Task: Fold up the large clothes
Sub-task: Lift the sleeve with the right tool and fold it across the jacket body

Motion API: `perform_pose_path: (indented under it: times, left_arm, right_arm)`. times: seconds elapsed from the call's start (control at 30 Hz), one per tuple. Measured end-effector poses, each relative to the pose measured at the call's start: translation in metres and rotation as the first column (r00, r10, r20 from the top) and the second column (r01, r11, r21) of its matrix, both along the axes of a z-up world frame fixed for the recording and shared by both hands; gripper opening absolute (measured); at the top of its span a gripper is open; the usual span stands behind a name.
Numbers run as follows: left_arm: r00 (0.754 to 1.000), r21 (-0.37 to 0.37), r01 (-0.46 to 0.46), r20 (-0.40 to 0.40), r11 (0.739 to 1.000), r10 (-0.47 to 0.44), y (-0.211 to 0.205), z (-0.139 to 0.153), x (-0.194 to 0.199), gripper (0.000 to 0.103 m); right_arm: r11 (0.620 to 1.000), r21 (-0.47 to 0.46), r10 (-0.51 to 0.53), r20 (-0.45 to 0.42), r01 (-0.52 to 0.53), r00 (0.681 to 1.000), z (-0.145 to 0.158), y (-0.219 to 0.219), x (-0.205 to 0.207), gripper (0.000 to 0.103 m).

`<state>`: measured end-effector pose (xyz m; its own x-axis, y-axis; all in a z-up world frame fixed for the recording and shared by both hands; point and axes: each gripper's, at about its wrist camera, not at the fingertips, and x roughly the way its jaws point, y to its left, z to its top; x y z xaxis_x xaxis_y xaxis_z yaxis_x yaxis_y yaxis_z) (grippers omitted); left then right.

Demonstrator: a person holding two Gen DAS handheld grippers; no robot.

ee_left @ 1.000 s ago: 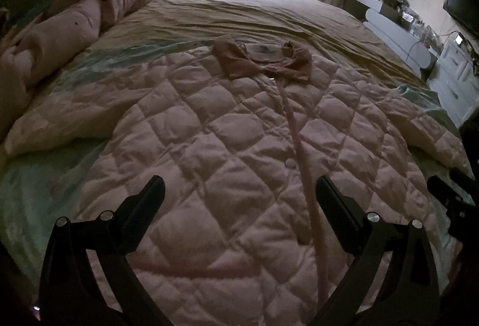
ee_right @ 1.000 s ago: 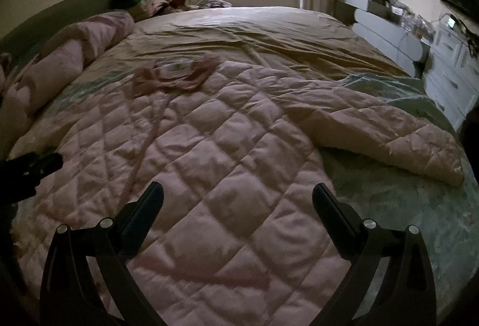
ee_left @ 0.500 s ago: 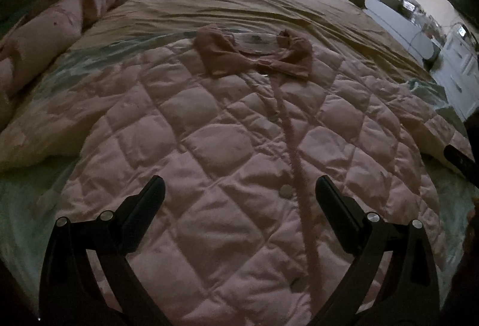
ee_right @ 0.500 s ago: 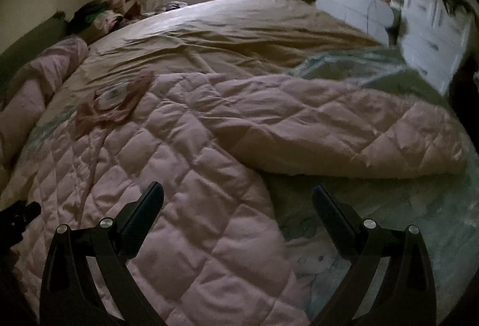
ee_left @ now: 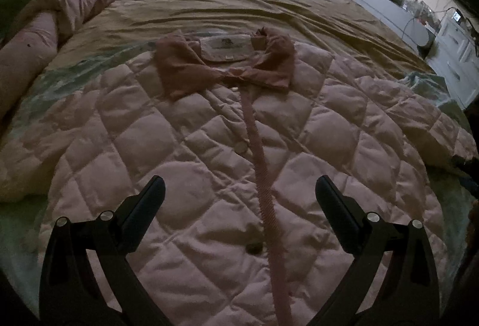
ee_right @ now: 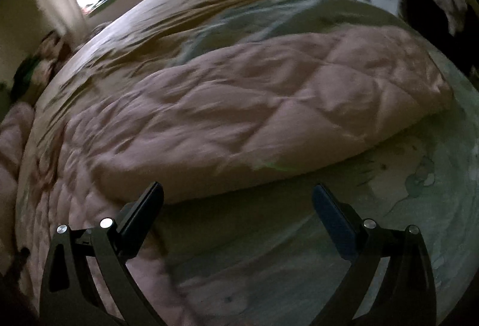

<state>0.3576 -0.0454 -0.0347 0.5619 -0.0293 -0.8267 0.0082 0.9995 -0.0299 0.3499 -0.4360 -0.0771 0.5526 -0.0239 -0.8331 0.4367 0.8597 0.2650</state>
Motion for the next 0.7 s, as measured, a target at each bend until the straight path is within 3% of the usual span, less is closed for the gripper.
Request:
perform_pose_path:
  times: [0.23, 0.4, 0.43, 0.47, 0.5, 0.57, 0.63, 0.7]
  left_arm:
    - [0.999, -0.001, -0.024, -0.029, 1.0, 0.024, 0.005, -0.006, 0.002, 0.094]
    - [0.999, 0.009, -0.044, -0.016, 0.999, 0.044, 0.011, 0.002, 0.002, 0.094]
    - [0.999, 0.008, -0.048, -0.014, 0.999, 0.048, 0.012, 0.004, 0.002, 0.094]
    - [0.999, 0.006, -0.053, -0.009, 0.999, 0.054, 0.014, 0.008, 0.002, 0.094]
    - [0.998, 0.004, -0.057, -0.007, 0.998, 0.057, 0.015, 0.011, 0.002, 0.094]
    - [0.998, -0.002, -0.07, 0.002, 0.998, 0.07, 0.019, 0.019, 0.002, 0.094]
    - [0.996, -0.009, -0.087, 0.01, 0.996, 0.087, 0.024, 0.028, 0.0, 0.094]
    - [0.995, -0.015, -0.095, 0.022, 0.995, 0.095, 0.029, 0.039, -0.003, 0.094]
  right_arm:
    - [0.973, 0.09, -0.21, -0.016, 0.211, 0.978, -0.02, -0.072, -0.004, 0.099]
    - [0.927, 0.145, -0.352, 0.013, 0.346, 0.936, -0.028, -0.126, -0.01, 0.099]
    - [0.907, 0.199, -0.383, 0.018, 0.372, 0.924, -0.033, -0.139, -0.014, 0.094]
    - [0.895, 0.215, -0.406, 0.024, 0.392, 0.914, -0.035, -0.146, -0.015, 0.078]
    - [0.886, 0.219, -0.427, 0.038, 0.409, 0.904, -0.034, -0.153, -0.018, 0.068]
    - [0.875, 0.259, -0.44, 0.072, 0.41, 0.895, -0.035, -0.165, -0.023, 0.034]
    - [0.872, 0.301, -0.437, 0.124, 0.386, 0.891, -0.031, -0.172, -0.028, 0.022]
    - [0.911, 0.238, -0.383, 0.19, 0.337, 0.904, -0.012, -0.159, -0.023, 0.016]
